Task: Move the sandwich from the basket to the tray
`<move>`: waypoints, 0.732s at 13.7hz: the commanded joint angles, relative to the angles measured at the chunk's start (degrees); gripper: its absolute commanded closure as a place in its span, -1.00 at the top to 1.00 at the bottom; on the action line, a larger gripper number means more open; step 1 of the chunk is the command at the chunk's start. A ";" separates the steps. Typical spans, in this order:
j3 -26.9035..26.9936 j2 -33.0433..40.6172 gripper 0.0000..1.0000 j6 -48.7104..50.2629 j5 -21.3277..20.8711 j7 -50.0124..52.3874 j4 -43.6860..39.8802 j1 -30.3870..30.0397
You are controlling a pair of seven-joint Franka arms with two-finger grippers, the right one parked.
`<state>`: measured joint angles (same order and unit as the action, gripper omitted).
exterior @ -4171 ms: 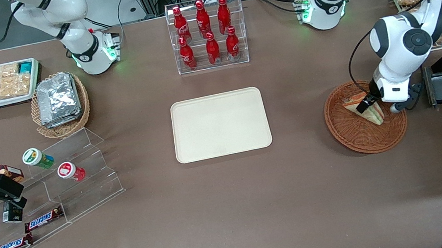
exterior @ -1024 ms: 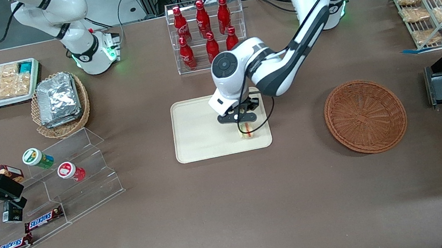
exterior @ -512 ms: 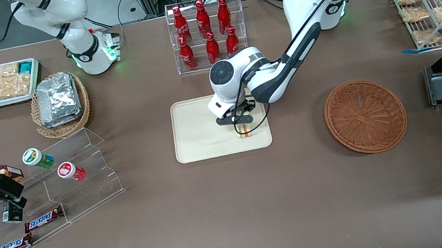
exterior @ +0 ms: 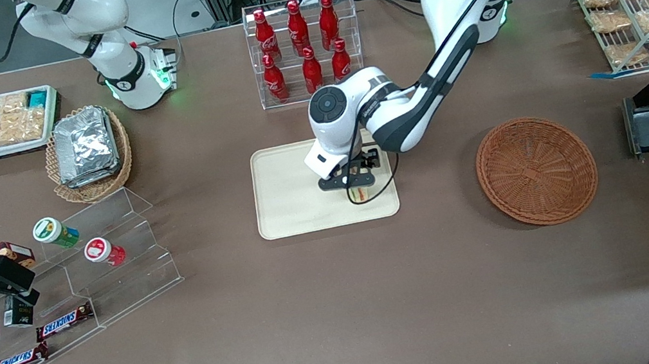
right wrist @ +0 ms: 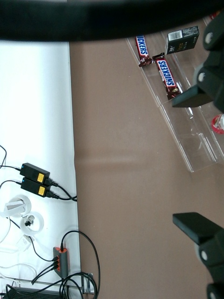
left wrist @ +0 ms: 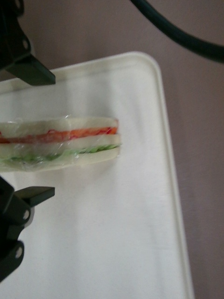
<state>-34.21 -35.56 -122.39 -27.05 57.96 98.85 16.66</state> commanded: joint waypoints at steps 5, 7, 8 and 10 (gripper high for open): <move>-0.16 9.35 1.00 10.86 2.86 4.18 -5.42 -8.64; -0.16 12.60 1.00 13.65 6.48 3.39 -5.51 -13.47; -0.33 14.01 1.00 15.76 6.83 3.30 -5.51 -15.58; -0.33 16.82 1.00 17.01 8.85 2.43 -5.51 -18.49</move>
<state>-34.03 -22.33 -107.16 -20.27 60.86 92.43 0.58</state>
